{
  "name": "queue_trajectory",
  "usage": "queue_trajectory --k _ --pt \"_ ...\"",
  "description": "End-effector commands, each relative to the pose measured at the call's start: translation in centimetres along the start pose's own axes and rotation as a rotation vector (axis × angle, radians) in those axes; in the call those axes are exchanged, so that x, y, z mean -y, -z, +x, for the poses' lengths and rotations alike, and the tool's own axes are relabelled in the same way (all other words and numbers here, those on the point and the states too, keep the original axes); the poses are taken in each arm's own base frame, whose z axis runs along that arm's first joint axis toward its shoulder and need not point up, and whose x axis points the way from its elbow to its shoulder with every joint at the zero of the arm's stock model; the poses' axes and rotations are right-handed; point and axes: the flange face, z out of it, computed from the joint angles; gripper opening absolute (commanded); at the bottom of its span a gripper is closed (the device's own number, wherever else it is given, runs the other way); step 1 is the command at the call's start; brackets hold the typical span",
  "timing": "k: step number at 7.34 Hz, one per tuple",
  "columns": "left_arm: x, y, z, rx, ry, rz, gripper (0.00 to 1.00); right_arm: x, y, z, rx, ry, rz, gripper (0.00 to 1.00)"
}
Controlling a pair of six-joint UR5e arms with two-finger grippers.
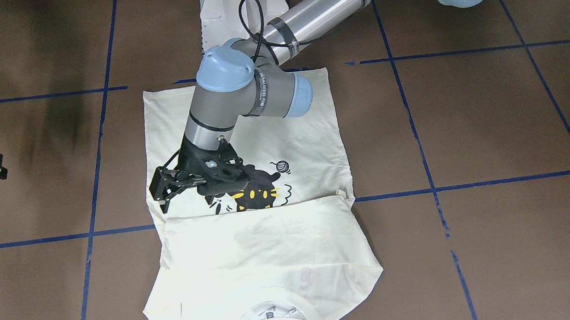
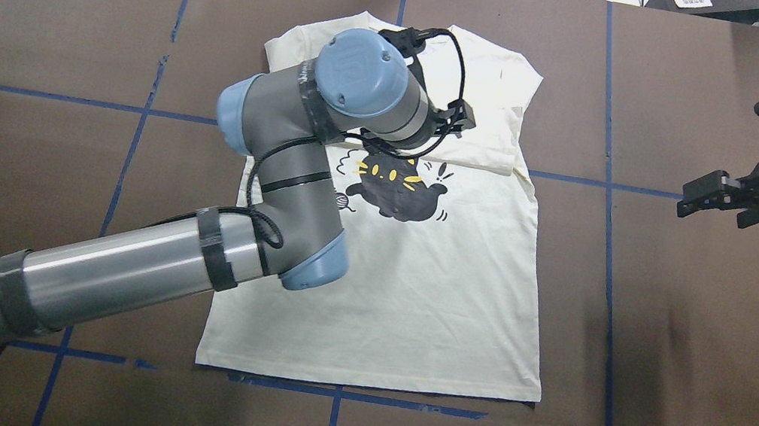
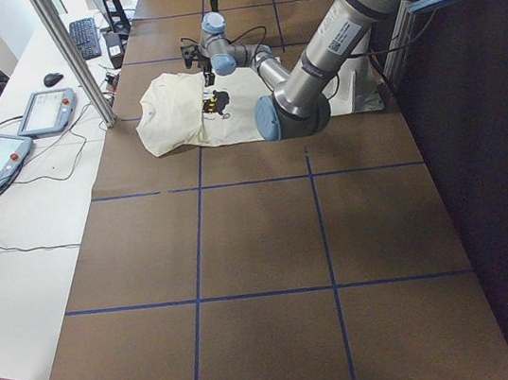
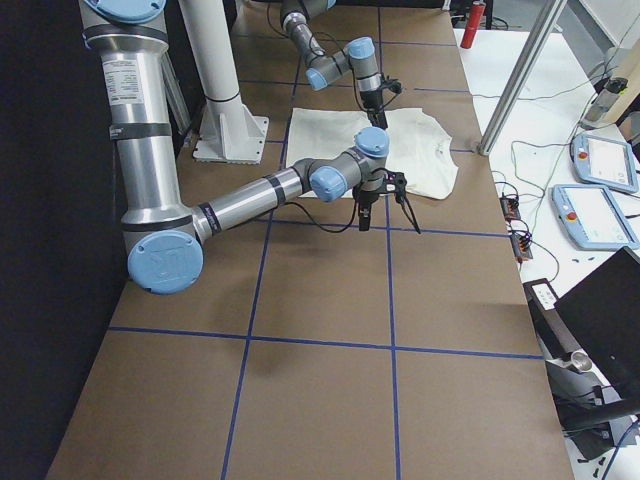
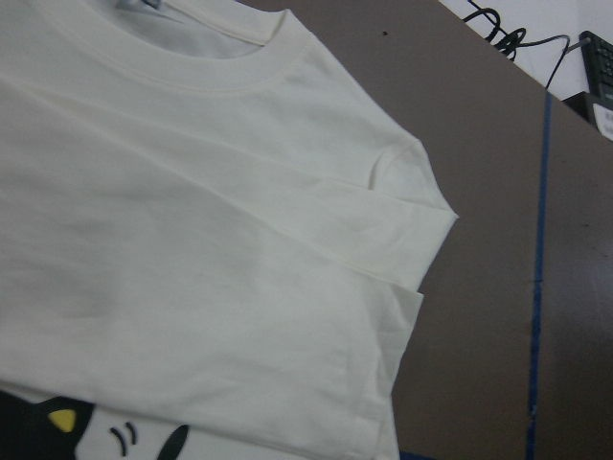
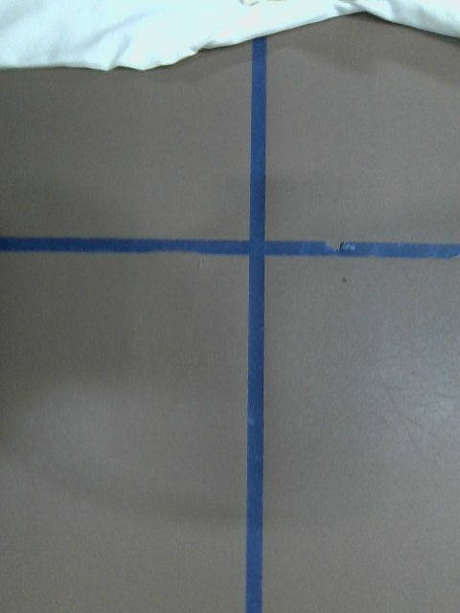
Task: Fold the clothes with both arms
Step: 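Release the sleeve and move both grippers to the shirt hem corners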
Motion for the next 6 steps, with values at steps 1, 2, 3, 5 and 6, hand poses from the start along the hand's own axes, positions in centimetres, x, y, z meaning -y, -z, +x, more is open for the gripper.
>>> queue_trajectory --k 1,2,3,5,6 --pt "-1.5 6.8 -9.1 0.060 -0.149 -0.023 1.00 -6.8 -5.5 -8.8 0.082 -0.080 0.066 1.00" --pt "-2.3 9.9 -12.4 0.037 -0.158 -0.022 1.00 -11.5 -7.5 -12.2 0.079 -0.100 0.073 1.00" --pt "-2.9 12.0 -15.0 0.031 -0.159 -0.023 1.00 -15.8 -9.4 -14.7 0.073 -0.123 0.078 1.00" --pt "-3.4 14.1 -16.3 0.040 -0.156 -0.024 1.00 -22.4 -12.0 -17.7 0.066 -0.159 0.084 1.00" --pt "-3.6 14.3 -16.1 0.041 -0.157 -0.026 1.00 -23.6 -12.5 -17.9 0.062 -0.157 0.067 1.00"
